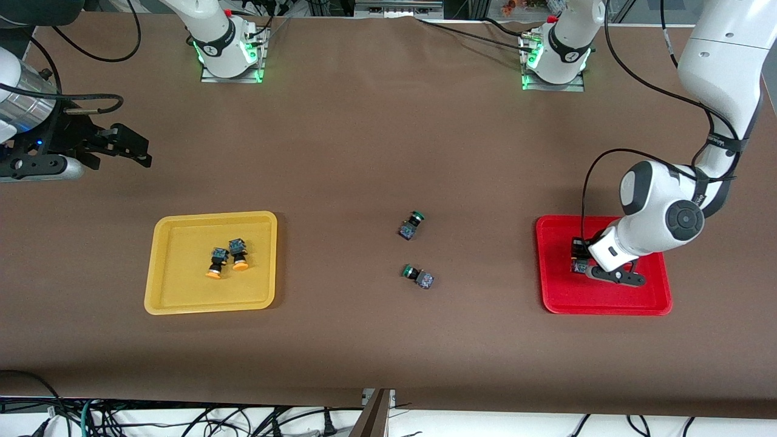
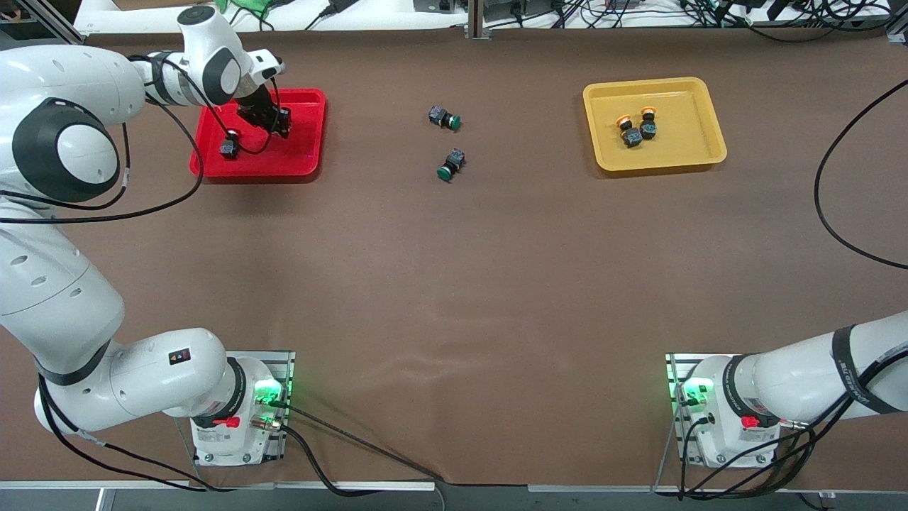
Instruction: Place red and yellow buttons in trays
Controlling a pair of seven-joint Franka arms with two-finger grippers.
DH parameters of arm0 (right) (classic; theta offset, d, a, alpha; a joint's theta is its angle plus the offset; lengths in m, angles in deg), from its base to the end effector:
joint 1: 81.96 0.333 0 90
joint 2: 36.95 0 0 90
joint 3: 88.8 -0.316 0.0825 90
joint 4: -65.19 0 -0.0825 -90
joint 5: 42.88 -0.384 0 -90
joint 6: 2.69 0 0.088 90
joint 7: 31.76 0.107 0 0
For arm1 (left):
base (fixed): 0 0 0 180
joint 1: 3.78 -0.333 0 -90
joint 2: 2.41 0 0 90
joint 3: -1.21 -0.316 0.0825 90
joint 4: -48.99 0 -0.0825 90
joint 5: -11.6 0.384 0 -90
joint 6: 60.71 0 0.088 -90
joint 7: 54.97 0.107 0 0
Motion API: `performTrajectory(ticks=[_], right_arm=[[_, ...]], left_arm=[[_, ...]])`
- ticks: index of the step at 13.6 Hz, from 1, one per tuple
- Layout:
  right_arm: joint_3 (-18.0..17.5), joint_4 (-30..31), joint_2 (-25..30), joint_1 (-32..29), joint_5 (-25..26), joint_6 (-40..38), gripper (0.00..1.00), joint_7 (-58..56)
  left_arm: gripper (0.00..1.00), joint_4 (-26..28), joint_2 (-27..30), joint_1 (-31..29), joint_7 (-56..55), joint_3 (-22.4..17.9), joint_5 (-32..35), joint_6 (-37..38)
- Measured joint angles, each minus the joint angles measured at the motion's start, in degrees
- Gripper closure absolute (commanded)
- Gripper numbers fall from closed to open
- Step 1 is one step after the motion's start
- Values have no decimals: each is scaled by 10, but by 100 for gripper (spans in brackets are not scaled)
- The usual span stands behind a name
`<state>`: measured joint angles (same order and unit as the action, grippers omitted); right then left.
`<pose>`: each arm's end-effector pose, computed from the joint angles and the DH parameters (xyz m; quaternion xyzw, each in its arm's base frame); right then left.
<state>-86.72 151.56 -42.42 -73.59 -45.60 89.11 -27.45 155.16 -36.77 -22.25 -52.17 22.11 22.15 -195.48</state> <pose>0.5824 0.0702 0.6029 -0.9996 -0.0166 0.0023 0.0219 0.6358 -0.0119 0.2100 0.9952 -0.0860 -0.0262 0.0389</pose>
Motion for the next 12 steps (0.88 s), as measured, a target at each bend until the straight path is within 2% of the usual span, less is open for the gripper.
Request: performTrajectory(ticks=[1, 2, 4, 8, 10, 12], right_arm=[[0, 0, -1, 0, 0, 0, 1, 0], [0, -1, -1, 0, 0, 0, 1, 0], [0, -1, -1, 0, 0, 0, 1, 0], [0, -1, -1, 0, 0, 1, 1, 0], [0, 1, -3, 0, 0, -2, 1, -1], [0, 5, -6, 0, 0, -4, 1, -1]], left_arm=[[89, 10, 3, 1, 0, 3, 0, -6], [67, 19, 5, 2, 0, 4, 0, -15], [0, 29, 5, 2, 0, 3, 0, -28], [0, 6, 14, 1, 0, 3, 0, -23], [0, -46, 21, 2, 0, 7, 0, 38], [0, -125, 27, 5, -2, 24, 0, 134]])
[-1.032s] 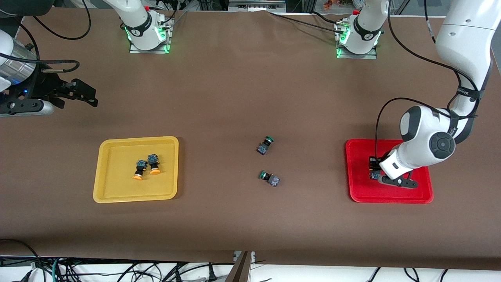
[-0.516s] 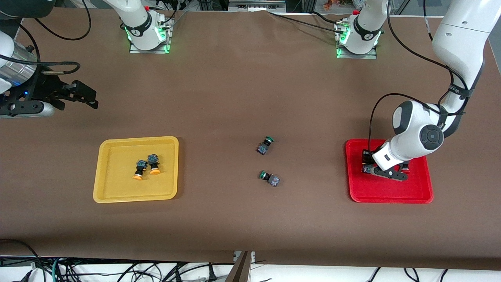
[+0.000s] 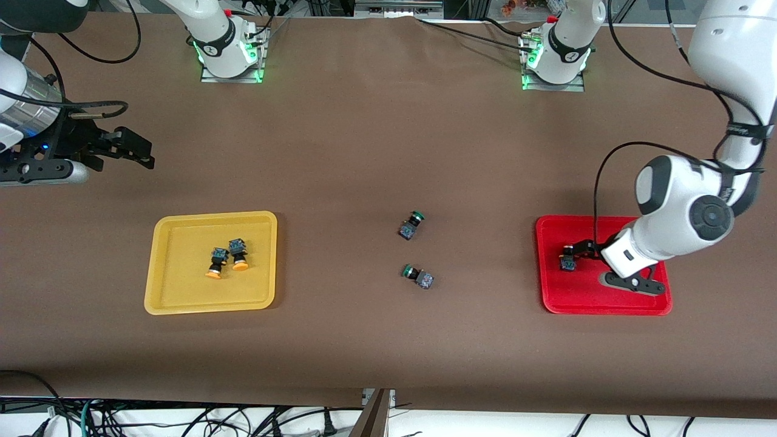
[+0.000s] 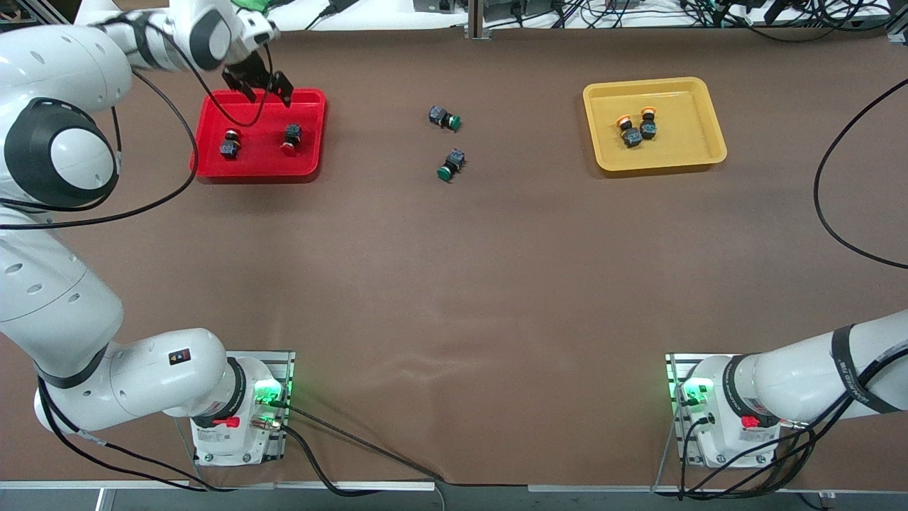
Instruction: Place red and yellow buttons in trays
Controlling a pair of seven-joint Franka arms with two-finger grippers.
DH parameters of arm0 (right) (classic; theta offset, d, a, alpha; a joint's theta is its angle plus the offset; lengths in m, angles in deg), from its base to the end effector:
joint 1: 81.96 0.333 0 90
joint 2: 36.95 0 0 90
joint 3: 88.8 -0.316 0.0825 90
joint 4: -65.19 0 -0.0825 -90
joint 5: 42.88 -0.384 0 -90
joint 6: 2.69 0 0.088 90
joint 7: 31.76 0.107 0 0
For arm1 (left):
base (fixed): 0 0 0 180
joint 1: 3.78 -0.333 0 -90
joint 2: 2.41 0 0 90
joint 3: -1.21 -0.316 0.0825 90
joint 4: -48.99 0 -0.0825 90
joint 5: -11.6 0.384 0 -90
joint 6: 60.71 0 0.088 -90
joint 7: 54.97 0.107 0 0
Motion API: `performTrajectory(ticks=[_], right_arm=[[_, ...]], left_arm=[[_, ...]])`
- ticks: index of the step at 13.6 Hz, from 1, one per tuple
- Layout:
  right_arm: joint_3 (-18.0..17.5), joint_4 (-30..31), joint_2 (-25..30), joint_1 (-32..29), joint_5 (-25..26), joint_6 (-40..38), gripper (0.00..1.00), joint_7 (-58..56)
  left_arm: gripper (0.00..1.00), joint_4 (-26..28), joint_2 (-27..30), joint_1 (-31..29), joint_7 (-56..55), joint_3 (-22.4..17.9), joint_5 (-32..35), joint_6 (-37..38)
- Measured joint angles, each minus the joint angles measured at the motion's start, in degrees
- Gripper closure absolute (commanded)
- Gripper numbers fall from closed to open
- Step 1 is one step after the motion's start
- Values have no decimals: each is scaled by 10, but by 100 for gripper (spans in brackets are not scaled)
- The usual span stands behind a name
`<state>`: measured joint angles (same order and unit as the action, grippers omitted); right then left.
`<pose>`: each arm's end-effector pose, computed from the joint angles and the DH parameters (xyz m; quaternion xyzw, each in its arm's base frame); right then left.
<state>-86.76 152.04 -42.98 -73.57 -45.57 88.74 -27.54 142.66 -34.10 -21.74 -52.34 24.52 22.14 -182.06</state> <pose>0.5839 0.0710 0.5926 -0.9995 -0.0178 0.0146 0.0203 0.6786 -0.0210 0.3153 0.9953 -0.0923 -0.0109 0.0269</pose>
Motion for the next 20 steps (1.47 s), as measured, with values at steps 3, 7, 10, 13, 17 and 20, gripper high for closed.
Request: performTrajectory(ticks=[3, 7, 10, 13, 17, 20], right_arm=[[0, 0, -3, 0, 0, 0, 1, 0], [0, 0, -3, 0, 0, -1, 1, 0], [0, 0, -3, 0, 0, -1, 1, 0], [3, 0, -3, -2, 9, 7, 1, 0], [4, 0, -4, -8, 40, 33, 1, -1], [0, 1, -7, -7, 51, 32, 1, -1]], left_arm=[[0, -124, 8, 25, -6, 10, 0, 152], [0, -223, 16, 37, -20, 8, -17, 303], [0, -245, 72, 51, -69, -8, -33, 384], [0, -238, 141, 118, -92, -84, -50, 429], [0, -203, 174, 171, -94, -189, -110, 430], [0, -170, 193, 187, -94, -191, -112, 427]])
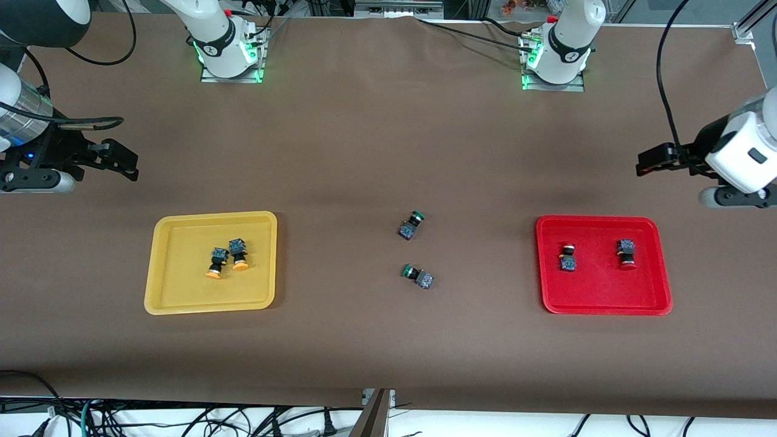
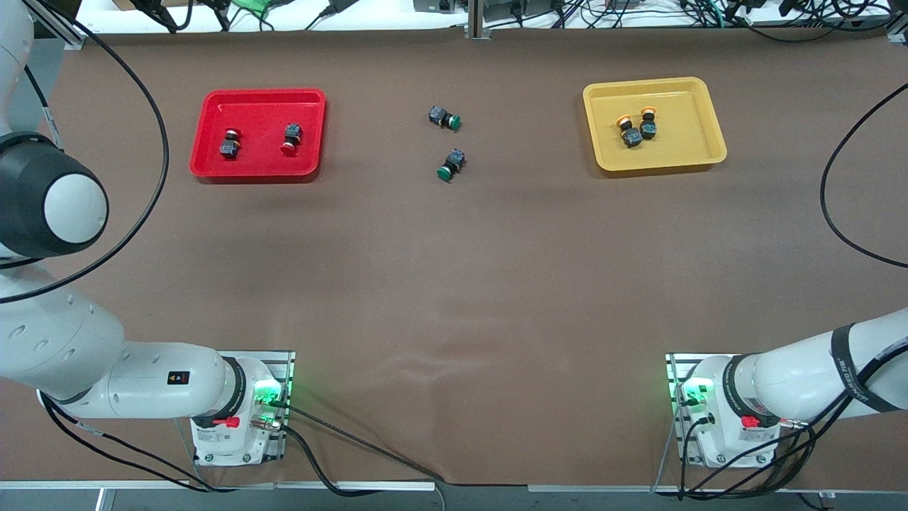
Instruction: Place red and yellow buttons in trays
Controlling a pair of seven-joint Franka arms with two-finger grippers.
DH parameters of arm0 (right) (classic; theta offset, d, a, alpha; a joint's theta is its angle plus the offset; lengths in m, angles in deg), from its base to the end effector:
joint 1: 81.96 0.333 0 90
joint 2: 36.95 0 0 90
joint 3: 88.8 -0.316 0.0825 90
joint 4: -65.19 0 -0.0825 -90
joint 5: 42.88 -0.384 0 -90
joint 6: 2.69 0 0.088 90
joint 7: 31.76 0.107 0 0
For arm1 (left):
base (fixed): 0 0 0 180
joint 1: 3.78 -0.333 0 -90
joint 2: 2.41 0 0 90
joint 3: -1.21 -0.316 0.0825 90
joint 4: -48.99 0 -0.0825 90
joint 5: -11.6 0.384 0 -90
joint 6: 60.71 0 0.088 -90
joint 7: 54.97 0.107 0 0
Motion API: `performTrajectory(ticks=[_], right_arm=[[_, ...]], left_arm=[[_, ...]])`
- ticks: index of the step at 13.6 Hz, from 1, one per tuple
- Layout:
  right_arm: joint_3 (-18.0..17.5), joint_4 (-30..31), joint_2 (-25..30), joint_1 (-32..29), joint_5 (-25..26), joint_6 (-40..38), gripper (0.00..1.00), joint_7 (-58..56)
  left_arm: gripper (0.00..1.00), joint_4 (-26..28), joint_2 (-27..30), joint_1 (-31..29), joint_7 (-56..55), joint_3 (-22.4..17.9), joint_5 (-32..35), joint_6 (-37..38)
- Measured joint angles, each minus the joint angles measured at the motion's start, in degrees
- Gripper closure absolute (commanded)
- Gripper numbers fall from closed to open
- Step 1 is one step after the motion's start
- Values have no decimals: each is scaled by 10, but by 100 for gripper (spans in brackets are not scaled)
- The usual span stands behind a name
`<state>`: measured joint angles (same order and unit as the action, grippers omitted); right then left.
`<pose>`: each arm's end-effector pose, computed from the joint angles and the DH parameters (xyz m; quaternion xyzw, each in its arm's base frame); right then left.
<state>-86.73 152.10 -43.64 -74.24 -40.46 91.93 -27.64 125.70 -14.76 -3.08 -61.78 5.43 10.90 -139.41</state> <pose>0.5944 0.0558 0.5902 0.9996 0.0150 0.0109 0.0223 0.5960 -0.0477 0.5921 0.9957 0.0159 -0.0909 0.0047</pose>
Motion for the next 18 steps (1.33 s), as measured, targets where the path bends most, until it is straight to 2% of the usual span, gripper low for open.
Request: performTrajectory(ticks=[3, 6, 11, 15, 18], right_arm=[[0, 0, -6, 0, 4, -2, 1, 0], [-1, 0, -9, 1, 6, -20, 1, -1], [-4, 0, -13, 11, 23, -38, 1, -1], [-5, -7, -12, 32, 23, -36, 1, 2], [-2, -9, -8, 42, 0, -37, 1, 7]], left_arm=[[0, 62, 39, 19, -8, 0, 0, -19], [0, 89, 54, 18, -8, -6, 0, -26], [0, 92, 46, 13, -8, -10, -1, -40], [0, 66, 30, 14, -8, -10, -1, -45], [0, 56, 21, 15, -8, -10, -1, -45]])
